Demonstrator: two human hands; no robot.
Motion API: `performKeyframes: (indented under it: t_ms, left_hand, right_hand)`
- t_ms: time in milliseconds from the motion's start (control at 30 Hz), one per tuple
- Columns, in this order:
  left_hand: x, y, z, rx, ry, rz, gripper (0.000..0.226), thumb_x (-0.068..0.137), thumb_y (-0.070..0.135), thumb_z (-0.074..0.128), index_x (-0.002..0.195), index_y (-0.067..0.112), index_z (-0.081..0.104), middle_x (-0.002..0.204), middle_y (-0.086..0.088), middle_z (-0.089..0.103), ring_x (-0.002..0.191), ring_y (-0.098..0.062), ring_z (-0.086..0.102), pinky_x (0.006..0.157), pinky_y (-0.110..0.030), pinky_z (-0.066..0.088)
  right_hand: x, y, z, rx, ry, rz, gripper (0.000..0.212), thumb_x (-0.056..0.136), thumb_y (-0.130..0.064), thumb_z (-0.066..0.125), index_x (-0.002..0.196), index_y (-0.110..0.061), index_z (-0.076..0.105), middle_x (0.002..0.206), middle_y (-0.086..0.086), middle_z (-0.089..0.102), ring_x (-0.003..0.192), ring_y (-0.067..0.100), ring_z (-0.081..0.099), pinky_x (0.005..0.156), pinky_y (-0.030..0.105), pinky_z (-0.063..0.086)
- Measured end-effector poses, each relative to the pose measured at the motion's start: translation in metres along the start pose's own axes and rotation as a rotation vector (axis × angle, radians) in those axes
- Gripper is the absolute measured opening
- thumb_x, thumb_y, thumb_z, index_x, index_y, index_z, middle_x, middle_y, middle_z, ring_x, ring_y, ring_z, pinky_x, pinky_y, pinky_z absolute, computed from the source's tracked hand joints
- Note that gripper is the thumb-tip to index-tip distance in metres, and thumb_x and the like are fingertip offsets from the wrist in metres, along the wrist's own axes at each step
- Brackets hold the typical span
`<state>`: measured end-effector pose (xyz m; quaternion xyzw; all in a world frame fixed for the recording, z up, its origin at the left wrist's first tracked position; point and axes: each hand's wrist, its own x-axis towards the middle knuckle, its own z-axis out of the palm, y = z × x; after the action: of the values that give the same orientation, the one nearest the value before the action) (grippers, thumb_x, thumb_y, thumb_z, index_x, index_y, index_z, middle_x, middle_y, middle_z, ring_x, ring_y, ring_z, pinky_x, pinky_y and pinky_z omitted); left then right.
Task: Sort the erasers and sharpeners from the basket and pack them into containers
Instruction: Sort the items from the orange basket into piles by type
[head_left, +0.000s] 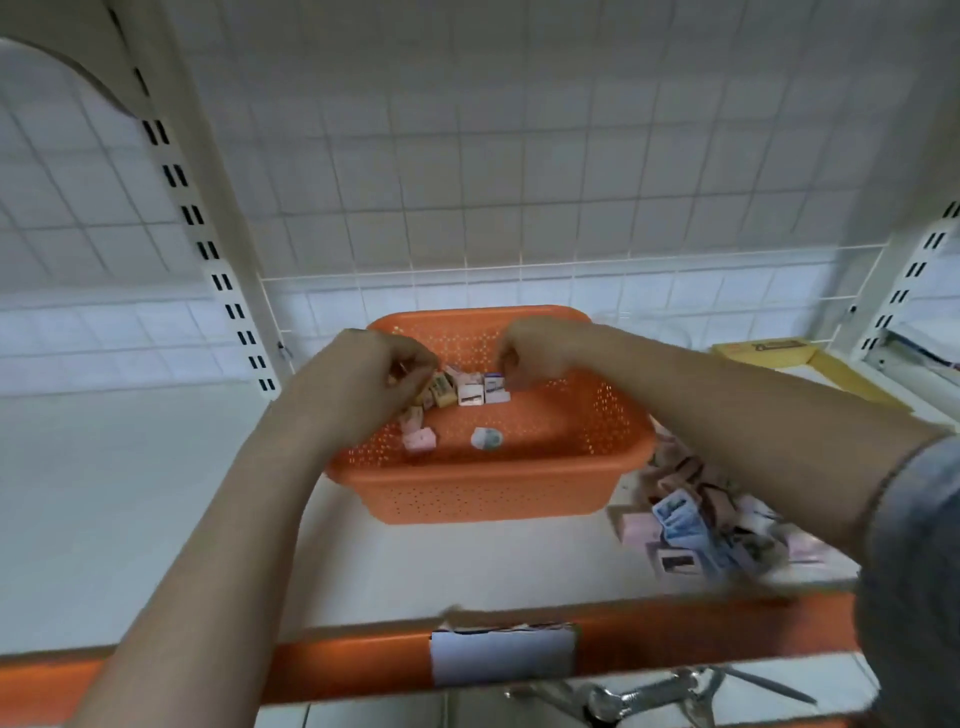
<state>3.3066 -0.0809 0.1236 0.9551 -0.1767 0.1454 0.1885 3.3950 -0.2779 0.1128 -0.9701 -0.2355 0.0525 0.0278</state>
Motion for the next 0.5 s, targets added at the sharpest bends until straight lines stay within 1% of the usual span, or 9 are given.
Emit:
performKeyframes:
  t_ms: [33, 100, 167, 267, 300, 367, 433, 500]
  left_hand:
    - [0.003, -0.005, 0.0, 0.005, -0.025, 0.006, 0.02, 0.091, 0.024, 0.057, 0.105, 0.024, 0.071, 0.1, 0.01, 0.069, 0.083, -0.005, 0.056, 0.072, -0.018, 0.039]
    - [0.007, -0.014, 0.001, 0.004, -0.059, 0.026, 0.02, 0.091, 0.024, 0.057, 0.105, 0.026, 0.07, 0.104, 0.008, 0.069, 0.087, -0.007, 0.06, 0.076, -0.021, 0.044]
    - [0.008, -0.02, 0.002, 0.01, -0.095, 0.036, 0.02, 0.091, 0.024, 0.056, 0.106, 0.026, 0.07, 0.105, 0.008, 0.069, 0.091, -0.009, 0.061, 0.08, -0.024, 0.047]
    - [0.015, -0.024, 0.003, 0.024, -0.171, 0.053, 0.021, 0.092, 0.022, 0.056, 0.106, 0.023, 0.071, 0.102, 0.007, 0.069, 0.09, -0.011, 0.061, 0.082, -0.028, 0.049]
    - [0.021, -0.024, 0.004, 0.034, -0.195, 0.065, 0.021, 0.092, 0.022, 0.056, 0.105, 0.023, 0.071, 0.101, 0.006, 0.07, 0.088, -0.01, 0.061, 0.083, -0.03, 0.05]
    - [0.039, -0.024, 0.007, 0.086, -0.245, 0.102, 0.021, 0.092, 0.022, 0.055, 0.105, 0.021, 0.071, 0.102, 0.006, 0.069, 0.086, -0.007, 0.057, 0.083, -0.028, 0.048]
    - [0.062, -0.024, 0.016, 0.154, -0.317, 0.14, 0.021, 0.092, 0.022, 0.054, 0.103, 0.018, 0.071, 0.104, 0.004, 0.069, 0.088, -0.01, 0.058, 0.083, -0.028, 0.048]
    - [0.084, -0.022, 0.028, 0.209, -0.392, 0.184, 0.02, 0.09, 0.021, 0.054, 0.1, 0.017, 0.071, 0.103, 0.002, 0.069, 0.092, -0.013, 0.061, 0.085, -0.033, 0.05]
  right_hand:
    - [0.011, 0.0, 0.005, -0.062, -0.077, 0.003, 0.029, 0.086, -0.022, 0.064, 0.114, -0.014, 0.067, 0.114, 0.004, 0.066, 0.094, 0.019, 0.058, 0.077, 0.026, 0.044]
    - [0.029, 0.002, 0.015, -0.141, -0.162, 0.027, 0.037, 0.086, -0.023, 0.066, 0.12, -0.011, 0.064, 0.119, 0.008, 0.064, 0.104, 0.023, 0.06, 0.083, 0.028, 0.046]
    - [0.04, 0.004, 0.024, -0.149, -0.168, 0.05, 0.041, 0.082, -0.023, 0.07, 0.12, -0.008, 0.064, 0.119, 0.01, 0.065, 0.107, 0.025, 0.06, 0.089, 0.03, 0.048]
    - [0.043, 0.007, 0.03, -0.132, -0.147, 0.092, 0.043, 0.081, -0.026, 0.072, 0.117, -0.005, 0.064, 0.117, 0.012, 0.065, 0.106, 0.027, 0.06, 0.085, 0.03, 0.047]
    - [0.041, 0.01, 0.028, -0.125, -0.128, 0.119, 0.043, 0.081, -0.027, 0.072, 0.116, -0.005, 0.064, 0.115, 0.011, 0.065, 0.105, 0.027, 0.061, 0.084, 0.03, 0.047]
    - [0.031, 0.015, 0.016, -0.114, -0.039, 0.175, 0.037, 0.081, -0.029, 0.071, 0.11, -0.006, 0.065, 0.111, 0.01, 0.066, 0.099, 0.026, 0.062, 0.08, 0.031, 0.049]
    - [0.011, 0.02, -0.001, -0.055, 0.094, 0.232, 0.035, 0.082, -0.037, 0.069, 0.101, -0.008, 0.067, 0.103, 0.008, 0.067, 0.094, 0.025, 0.062, 0.08, 0.031, 0.05]
    - [-0.02, 0.022, -0.014, 0.084, 0.26, 0.273, 0.034, 0.081, -0.041, 0.069, 0.093, -0.009, 0.069, 0.093, 0.007, 0.068, 0.087, 0.022, 0.062, 0.079, 0.031, 0.05]
